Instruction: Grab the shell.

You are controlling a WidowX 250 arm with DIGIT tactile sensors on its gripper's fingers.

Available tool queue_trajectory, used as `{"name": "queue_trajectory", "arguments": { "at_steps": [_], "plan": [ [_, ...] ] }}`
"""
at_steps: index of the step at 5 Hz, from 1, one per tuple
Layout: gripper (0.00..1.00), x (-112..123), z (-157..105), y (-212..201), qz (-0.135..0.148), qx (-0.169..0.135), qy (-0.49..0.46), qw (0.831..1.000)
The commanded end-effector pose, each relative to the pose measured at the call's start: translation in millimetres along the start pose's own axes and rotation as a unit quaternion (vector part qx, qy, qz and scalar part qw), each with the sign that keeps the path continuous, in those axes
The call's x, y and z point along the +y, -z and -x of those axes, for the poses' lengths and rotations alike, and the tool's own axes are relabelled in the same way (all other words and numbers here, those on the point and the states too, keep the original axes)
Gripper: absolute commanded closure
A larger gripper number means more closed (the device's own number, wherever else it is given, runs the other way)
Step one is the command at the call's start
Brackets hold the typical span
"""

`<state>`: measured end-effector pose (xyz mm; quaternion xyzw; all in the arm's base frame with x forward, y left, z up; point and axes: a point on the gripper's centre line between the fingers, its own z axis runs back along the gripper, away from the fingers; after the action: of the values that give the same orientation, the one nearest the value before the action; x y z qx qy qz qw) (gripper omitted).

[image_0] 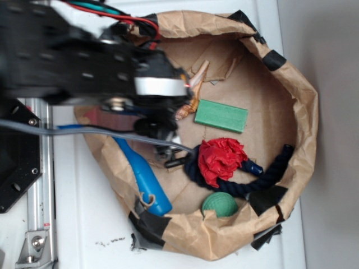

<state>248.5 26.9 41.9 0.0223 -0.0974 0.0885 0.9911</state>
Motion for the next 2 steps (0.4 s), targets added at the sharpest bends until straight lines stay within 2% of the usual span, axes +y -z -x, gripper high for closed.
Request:
{"name": "queue_trajectory", "arguments": {
  "at_steps": [1, 2],
  "plan": [
    [0.0, 5.2, -31.8, 17.9, -0.012, -0.016, 0.001, 1.0],
    [0.0, 15.2, -31.4, 27.4, -0.015, -0.011, 0.007, 1.0]
  ]
}}
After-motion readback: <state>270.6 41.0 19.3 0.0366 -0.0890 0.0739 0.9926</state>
